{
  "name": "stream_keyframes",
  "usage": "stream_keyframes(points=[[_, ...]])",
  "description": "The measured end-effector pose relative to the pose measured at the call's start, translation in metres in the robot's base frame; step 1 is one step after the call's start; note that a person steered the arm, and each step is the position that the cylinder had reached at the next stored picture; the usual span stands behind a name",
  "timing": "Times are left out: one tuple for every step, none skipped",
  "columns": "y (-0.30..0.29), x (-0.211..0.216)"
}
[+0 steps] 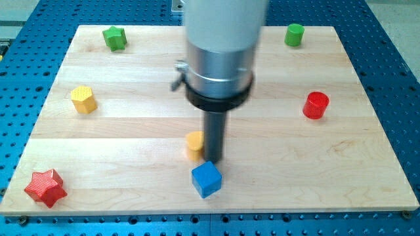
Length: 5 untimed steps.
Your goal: Move the yellow heart into the yellow hexagon
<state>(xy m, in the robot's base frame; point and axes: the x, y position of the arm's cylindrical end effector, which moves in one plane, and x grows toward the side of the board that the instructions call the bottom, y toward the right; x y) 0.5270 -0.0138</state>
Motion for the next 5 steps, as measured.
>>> stream_keyframes(points=[[-0.060, -0.039], [-0.093, -0.065], [-0.116, -0.051], [-0.101, -0.016], [-0.147, -0.019]])
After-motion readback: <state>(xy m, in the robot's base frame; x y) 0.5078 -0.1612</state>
